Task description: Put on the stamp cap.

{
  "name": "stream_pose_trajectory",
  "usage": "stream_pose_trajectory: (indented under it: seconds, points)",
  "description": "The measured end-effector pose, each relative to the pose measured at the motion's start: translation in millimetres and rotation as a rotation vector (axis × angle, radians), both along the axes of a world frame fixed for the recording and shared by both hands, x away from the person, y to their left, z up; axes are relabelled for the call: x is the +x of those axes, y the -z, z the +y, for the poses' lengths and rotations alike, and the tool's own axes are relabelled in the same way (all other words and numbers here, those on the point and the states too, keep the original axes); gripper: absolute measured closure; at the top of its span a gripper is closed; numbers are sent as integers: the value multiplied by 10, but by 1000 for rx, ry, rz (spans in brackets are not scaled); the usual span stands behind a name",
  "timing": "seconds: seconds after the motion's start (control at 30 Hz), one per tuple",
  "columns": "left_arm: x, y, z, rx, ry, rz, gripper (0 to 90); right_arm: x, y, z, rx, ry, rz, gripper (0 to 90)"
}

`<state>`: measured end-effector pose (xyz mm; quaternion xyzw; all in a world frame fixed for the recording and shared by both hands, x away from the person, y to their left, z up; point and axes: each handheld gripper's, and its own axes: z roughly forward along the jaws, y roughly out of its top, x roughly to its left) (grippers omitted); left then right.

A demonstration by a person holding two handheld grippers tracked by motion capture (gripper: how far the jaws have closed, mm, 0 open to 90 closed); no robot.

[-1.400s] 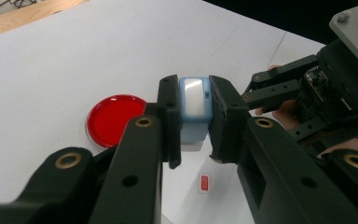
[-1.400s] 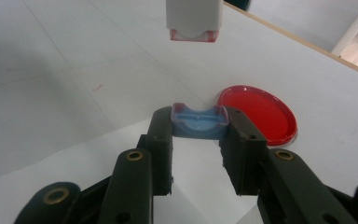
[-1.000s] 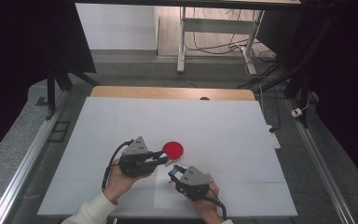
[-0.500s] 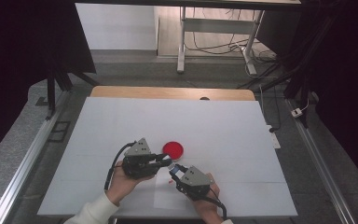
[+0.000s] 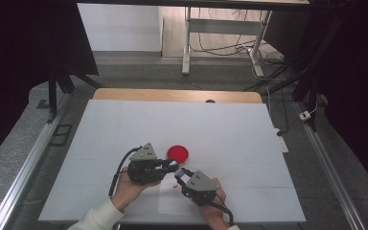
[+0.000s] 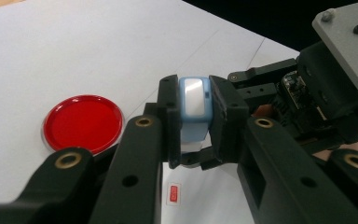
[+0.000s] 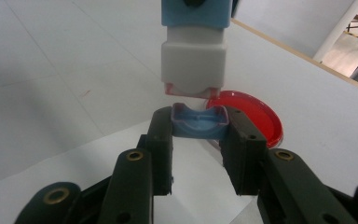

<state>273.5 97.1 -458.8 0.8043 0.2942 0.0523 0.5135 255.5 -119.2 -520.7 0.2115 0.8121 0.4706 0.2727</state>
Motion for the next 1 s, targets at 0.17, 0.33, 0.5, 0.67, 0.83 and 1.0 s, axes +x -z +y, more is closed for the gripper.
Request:
stream_pose_trajectory:
  seconds: [0.17, 0.33, 0.5, 0.67, 0.83, 1.0]
  points:
    - [5, 17, -5, -12, -2, 8, 751, -7, -1, 1, 1, 1, -4, 647]
    - [8, 32, -14, -15, -6, 12, 751, -10, -6, -3, 9, 7, -8, 647]
    - [9, 43, -20, -16, -11, 11, 751, -12, -5, -5, 18, 7, -6, 647]
    - [14, 57, -28, -14, -12, 11, 751, -17, -4, -3, 14, 10, -9, 647]
    - [13, 75, -43, -25, -18, 15, 751, -18, 3, -2, 16, 13, -5, 647]
    - [14, 79, -47, -34, -26, 17, 751, -24, 6, 4, 15, 17, -10, 647]
